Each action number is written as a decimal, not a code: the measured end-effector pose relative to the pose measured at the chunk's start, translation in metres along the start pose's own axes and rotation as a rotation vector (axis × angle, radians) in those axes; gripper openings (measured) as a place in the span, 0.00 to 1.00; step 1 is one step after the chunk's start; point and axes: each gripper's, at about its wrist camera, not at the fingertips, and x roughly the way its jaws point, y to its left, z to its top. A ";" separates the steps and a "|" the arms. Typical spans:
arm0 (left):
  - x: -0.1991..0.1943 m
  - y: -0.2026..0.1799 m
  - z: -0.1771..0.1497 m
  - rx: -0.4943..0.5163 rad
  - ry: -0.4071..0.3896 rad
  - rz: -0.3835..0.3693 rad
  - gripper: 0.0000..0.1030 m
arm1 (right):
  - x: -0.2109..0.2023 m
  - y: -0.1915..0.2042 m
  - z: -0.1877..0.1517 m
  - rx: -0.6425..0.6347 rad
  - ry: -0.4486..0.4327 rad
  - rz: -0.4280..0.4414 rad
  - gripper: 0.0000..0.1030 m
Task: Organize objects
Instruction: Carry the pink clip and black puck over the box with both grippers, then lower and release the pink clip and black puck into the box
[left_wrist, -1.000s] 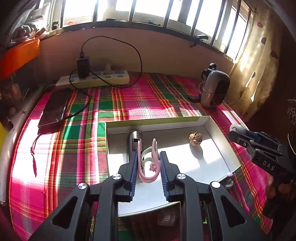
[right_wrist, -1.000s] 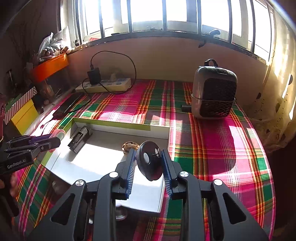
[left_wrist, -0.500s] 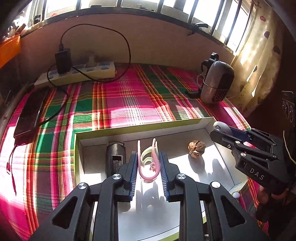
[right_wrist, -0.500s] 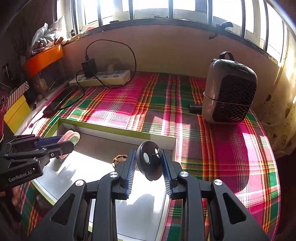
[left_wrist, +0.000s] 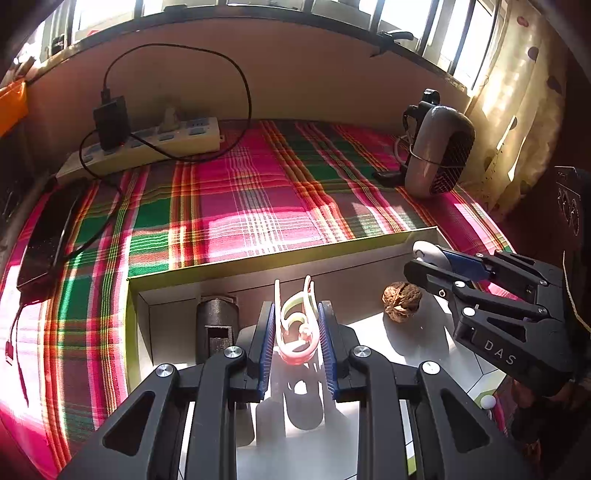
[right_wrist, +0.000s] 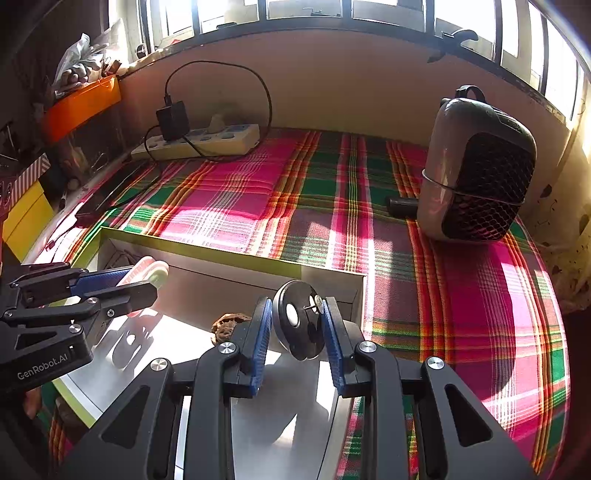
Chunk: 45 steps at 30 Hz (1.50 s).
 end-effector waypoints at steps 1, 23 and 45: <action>0.001 0.000 0.000 0.000 0.002 0.002 0.21 | 0.000 -0.001 0.000 0.001 0.001 0.000 0.28; 0.010 0.001 -0.003 -0.004 0.024 0.013 0.21 | 0.005 0.004 -0.001 -0.016 -0.010 -0.014 0.28; 0.002 -0.002 -0.005 0.001 0.010 0.013 0.29 | -0.003 0.007 -0.002 0.003 -0.040 -0.019 0.42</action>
